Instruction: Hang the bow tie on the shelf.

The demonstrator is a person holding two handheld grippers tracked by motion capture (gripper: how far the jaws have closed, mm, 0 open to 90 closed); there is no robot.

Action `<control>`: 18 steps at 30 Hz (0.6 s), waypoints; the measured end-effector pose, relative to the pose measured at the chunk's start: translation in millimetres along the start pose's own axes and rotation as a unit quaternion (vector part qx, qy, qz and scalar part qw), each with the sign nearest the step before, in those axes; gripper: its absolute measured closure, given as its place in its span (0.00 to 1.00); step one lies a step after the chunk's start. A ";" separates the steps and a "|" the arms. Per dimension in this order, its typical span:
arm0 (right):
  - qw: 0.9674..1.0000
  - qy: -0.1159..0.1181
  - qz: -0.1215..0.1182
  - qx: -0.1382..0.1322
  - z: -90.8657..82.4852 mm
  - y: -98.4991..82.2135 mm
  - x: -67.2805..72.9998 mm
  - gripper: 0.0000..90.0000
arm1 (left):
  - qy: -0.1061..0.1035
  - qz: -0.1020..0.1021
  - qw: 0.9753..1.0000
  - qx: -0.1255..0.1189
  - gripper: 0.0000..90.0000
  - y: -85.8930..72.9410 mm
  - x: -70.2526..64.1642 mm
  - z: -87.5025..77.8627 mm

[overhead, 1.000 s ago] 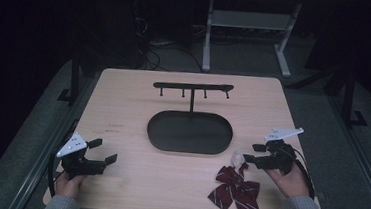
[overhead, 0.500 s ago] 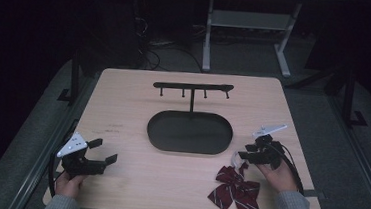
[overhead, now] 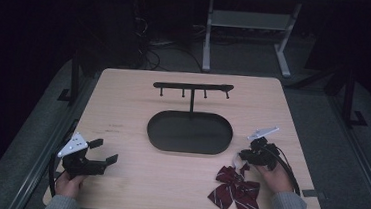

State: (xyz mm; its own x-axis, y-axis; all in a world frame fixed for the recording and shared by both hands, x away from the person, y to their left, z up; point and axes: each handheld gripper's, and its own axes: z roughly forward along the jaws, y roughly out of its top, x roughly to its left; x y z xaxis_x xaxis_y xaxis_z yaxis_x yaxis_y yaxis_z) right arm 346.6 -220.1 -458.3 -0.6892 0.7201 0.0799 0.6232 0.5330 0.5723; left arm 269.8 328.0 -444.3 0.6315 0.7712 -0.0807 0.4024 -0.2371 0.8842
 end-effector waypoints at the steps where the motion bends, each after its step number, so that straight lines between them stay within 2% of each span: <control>1: 1.000 0.001 -0.002 0.000 0.0 -0.2 0.1 0.93 | 0.000 -0.001 1.000 0.000 0.14 0.0 -0.1 0.0; 3: 1.000 -0.002 -0.004 0.001 -0.3 -0.5 1.4 0.96 | 0.001 -0.001 1.000 0.000 0.14 0.2 0.0 -0.4; 8: 1.000 -0.004 -0.002 -0.007 -1.4 -3.7 2.3 0.98 | 0.001 0.000 1.000 -0.001 0.14 0.3 0.0 -0.8; 18: 0.999 0.001 -0.012 -0.037 -18.8 -5.5 10.0 0.98 | 0.001 0.008 1.000 0.001 0.14 0.6 0.3 -0.5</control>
State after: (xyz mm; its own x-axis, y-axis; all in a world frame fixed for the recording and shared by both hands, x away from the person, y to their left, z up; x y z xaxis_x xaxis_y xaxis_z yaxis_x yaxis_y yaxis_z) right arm 329.3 -224.2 -445.3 -0.7051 0.7060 0.0667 0.5773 0.5169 0.6321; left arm 269.9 328.4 -443.5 0.6367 0.7684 -0.0652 0.3934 -0.2509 0.8845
